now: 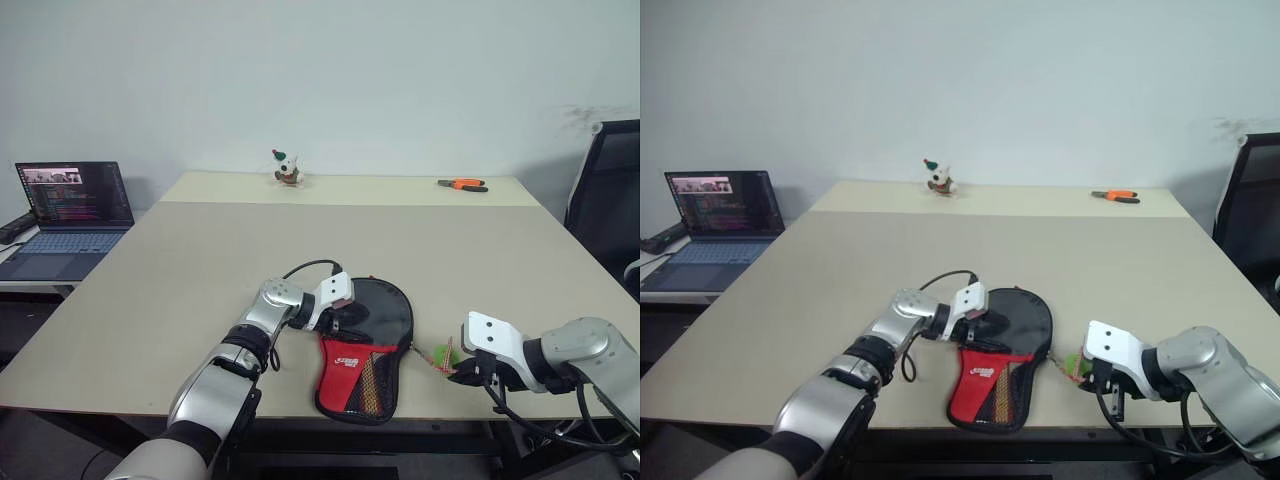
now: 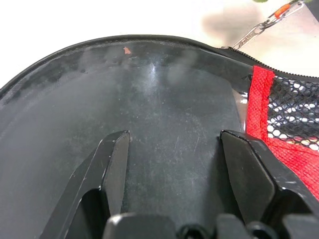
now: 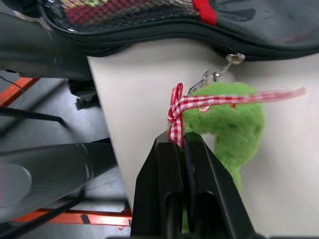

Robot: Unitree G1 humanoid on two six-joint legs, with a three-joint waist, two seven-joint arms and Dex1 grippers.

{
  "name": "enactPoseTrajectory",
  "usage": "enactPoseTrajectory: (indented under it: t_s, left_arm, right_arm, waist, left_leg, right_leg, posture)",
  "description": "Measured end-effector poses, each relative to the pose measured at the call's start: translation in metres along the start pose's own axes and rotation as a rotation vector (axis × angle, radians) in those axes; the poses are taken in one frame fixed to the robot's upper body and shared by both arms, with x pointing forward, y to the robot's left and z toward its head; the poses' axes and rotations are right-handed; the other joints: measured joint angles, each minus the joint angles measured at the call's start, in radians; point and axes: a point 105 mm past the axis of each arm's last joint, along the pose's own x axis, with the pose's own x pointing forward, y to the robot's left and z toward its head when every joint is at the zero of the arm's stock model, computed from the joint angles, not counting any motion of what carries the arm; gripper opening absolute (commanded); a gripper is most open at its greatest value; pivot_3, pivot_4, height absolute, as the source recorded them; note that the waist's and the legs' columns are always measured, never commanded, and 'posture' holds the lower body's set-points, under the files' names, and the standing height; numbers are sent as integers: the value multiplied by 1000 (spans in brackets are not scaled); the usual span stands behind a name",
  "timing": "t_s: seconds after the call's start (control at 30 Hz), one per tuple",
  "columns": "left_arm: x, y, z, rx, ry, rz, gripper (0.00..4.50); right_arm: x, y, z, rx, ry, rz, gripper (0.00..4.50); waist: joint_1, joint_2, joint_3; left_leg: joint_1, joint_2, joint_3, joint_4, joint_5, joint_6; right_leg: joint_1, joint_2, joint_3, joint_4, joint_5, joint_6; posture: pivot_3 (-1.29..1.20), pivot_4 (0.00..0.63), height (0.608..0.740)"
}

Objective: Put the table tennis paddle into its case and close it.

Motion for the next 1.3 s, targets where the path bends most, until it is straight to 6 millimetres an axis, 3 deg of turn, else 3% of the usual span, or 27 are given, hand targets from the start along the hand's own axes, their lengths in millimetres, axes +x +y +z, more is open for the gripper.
enactPoseTrajectory:
  t_s: [0.27,0.47,0.57,0.63,0.83,1.03,1.17,1.3]
  left_arm:
    - [5,-1,2,1,1,-7,3149]
    - [8,1,2,0,7,14,3149]
    - [9,1,2,-2,6,21,3149]
    - [9,2,1,-2,6,27,3149]
    - [1,5,-3,-37,-42,87,3149]
    - [-37,9,-14,-101,-107,203,3149]
    - [-67,2,-10,-135,-164,239,3149]
    - [-100,-10,-12,-177,-158,275,3149]
  right_arm:
    - [3,19,4,32,-17,57,9]
    - [34,40,11,49,-59,138,9]
    - [38,37,17,60,-72,116,9]
    - [35,33,22,97,-107,105,470]
    - [18,18,30,190,-157,72,2390]
    - [-6,-9,54,285,-288,22,2390]
    - [-2,-55,59,371,-356,-143,2390]
    - [22,-91,48,451,-333,-271,2390]
  waist:
    - [3,-1,-1]
    - [1,0,-3]
    - [0,-1,-3]
    - [0,-1,-3]
    - [-7,-1,-3]
    - [-36,-1,-2]
    - [-41,-1,0]
    - [-43,-1,0]
  left_leg:
    - [0,-2,-1,0,0,0]
    - [1,-1,-1,1,0,0]
    - [1,-1,-1,3,0,0]
    - [1,-1,-1,4,0,0]
    - [1,2,-1,7,0,0]
    - [1,5,0,6,0,0]
    - [0,6,0,5,0,0]
    - [0,7,0,4,0,0]
  right_leg:
    - [1,-1,0,0,0,1]
    - [1,-1,0,1,0,1]
    - [2,-1,0,1,0,1]
    - [2,-1,0,1,0,1]
    - [3,1,1,2,0,1]
    - [1,2,2,2,0,1]
    - [0,2,4,3,0,0]
    - [-1,1,5,2,0,0]
  posture:
    - [0,150,740]
    - [0,150,740]
    - [0,150,740]
    - [0,150,740]
    - [0,150,740]
    - [0,150,740]
    - [0,150,740]
    - [0,150,740]
